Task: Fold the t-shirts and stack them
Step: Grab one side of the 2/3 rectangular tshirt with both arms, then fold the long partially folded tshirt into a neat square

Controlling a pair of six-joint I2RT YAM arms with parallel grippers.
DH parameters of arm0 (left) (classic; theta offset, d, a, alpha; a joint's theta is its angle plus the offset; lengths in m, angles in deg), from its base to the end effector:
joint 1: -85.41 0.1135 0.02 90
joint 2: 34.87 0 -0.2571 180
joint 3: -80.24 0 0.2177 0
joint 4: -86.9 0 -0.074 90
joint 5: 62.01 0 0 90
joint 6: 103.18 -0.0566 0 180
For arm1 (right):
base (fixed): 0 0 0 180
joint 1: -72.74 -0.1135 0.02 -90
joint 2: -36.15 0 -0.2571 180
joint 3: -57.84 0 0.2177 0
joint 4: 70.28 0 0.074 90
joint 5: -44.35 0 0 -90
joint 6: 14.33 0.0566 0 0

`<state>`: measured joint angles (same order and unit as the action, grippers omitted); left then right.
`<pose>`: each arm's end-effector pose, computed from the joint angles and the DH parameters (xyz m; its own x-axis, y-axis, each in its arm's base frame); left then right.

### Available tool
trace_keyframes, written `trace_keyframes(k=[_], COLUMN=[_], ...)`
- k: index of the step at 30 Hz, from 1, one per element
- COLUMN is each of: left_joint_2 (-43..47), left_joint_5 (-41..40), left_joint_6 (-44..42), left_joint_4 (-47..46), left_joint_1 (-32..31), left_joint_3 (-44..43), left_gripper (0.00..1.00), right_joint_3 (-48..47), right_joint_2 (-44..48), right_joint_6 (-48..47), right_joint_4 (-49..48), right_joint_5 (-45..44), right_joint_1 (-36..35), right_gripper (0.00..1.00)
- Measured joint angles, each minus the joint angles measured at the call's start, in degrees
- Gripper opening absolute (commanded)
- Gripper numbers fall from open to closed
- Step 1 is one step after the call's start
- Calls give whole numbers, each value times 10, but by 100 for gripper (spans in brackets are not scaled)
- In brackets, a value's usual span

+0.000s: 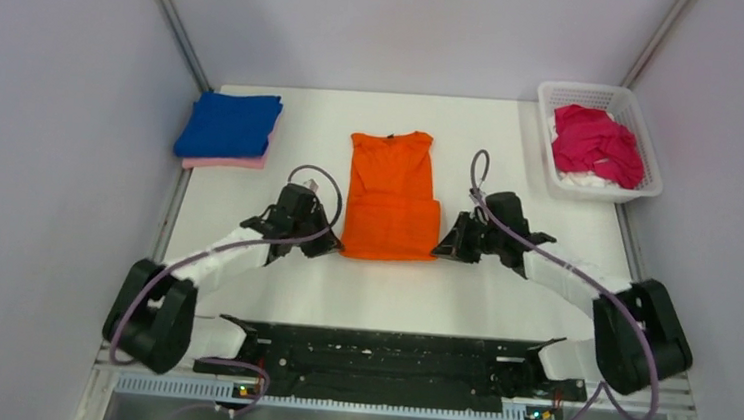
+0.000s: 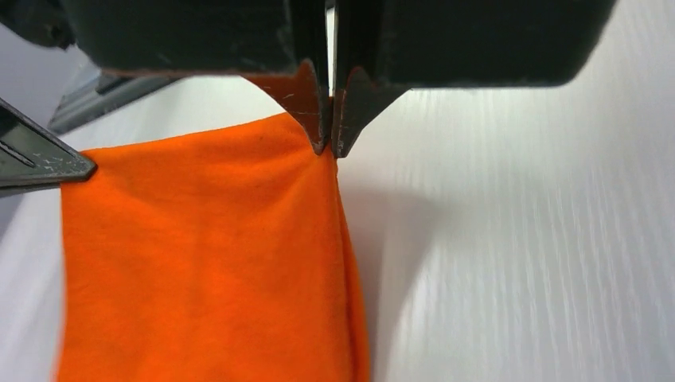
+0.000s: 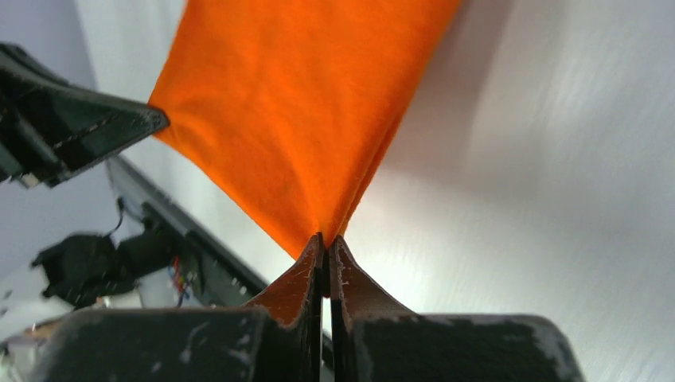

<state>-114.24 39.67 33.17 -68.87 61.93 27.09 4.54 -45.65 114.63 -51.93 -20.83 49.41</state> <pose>0.2250 -0.1102 0.1702 -0.8560 -0.4007 -0.3266 -0.1608 0.8068 -0.5685 0.2297 0.1249 0.1726 -0.9127 0.2279 -0.3392 -0.0633 0.7413 0.6682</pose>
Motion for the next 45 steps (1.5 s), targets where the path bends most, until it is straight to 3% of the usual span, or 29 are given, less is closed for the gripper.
trace_keyframes(k=[7, 10, 15, 20, 29, 45], left_joint_2=[303, 381, 421, 378, 224, -71], left_joint_5=[-9, -19, -42, -76, -148, -74], left_joint_6=[-4, -10, -17, -23, -43, -82], left_joint_4=[147, 187, 203, 187, 142, 52], left_joint_1=[-21, -22, -23, -23, -8, 69], left_joint_3=[6, -2, -10, -22, -93, -237], left_gripper=[0, 0, 0, 0, 0, 0], right_joint_3=[17, 16, 7, 4, -1, -107], right_joint_2=[214, 254, 257, 211, 81, -119], right_joint_6=[-8, -5, 3, 34, 82, 77], right_joint_4=[68, 74, 71, -2, -127, -186], right_joint_5=[104, 132, 153, 173, 198, 186], right_joint_1=[-6, -6, -2, 16, 71, 118], right_gripper=[0, 0, 0, 0, 0, 0])
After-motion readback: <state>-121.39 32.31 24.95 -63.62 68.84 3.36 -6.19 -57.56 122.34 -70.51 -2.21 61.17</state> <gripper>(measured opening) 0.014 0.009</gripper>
